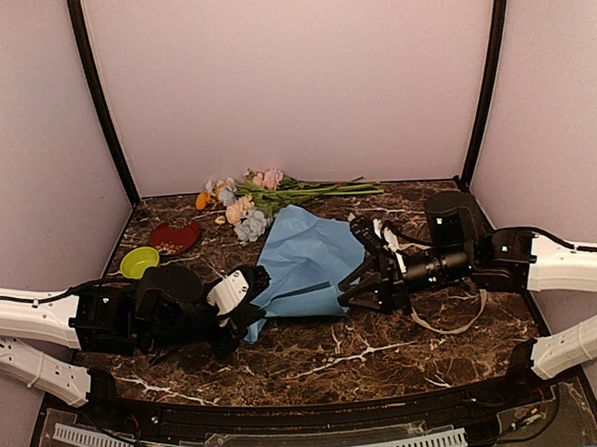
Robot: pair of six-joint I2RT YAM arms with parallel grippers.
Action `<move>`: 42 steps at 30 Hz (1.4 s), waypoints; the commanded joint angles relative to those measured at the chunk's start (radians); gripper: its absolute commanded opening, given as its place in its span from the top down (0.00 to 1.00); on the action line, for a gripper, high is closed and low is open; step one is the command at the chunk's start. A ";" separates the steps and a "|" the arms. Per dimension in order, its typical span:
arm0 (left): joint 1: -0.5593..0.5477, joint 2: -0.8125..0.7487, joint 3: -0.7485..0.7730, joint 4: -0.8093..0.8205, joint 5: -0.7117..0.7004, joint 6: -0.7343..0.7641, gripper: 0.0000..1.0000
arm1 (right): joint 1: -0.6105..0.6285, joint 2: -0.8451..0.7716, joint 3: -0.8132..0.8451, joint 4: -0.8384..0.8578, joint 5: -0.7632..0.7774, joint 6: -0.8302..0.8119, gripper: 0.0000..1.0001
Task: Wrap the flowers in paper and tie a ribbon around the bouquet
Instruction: Pass from the left arm to the right
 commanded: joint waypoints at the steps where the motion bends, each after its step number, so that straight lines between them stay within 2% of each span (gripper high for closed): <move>1: 0.006 -0.003 0.004 0.010 0.008 -0.010 1.00 | 0.008 0.006 -0.017 0.086 -0.022 -0.010 0.69; 12: 0.007 0.001 0.004 0.010 0.008 -0.010 1.00 | 0.029 0.068 -0.023 0.150 -0.099 0.023 0.79; 19: 0.008 0.005 0.003 0.009 0.010 -0.009 1.00 | 0.033 0.053 -0.049 0.143 -0.116 0.039 0.81; 28: 0.010 0.003 0.005 0.001 0.007 -0.006 1.00 | 0.040 0.066 -0.067 0.101 -0.144 0.054 0.72; 35: 0.011 0.002 0.004 0.000 0.009 -0.004 1.00 | 0.045 0.100 -0.075 0.173 -0.115 0.081 0.66; 42: 0.012 0.000 0.000 -0.001 0.012 -0.007 1.00 | 0.051 0.151 -0.059 0.211 -0.115 0.090 0.64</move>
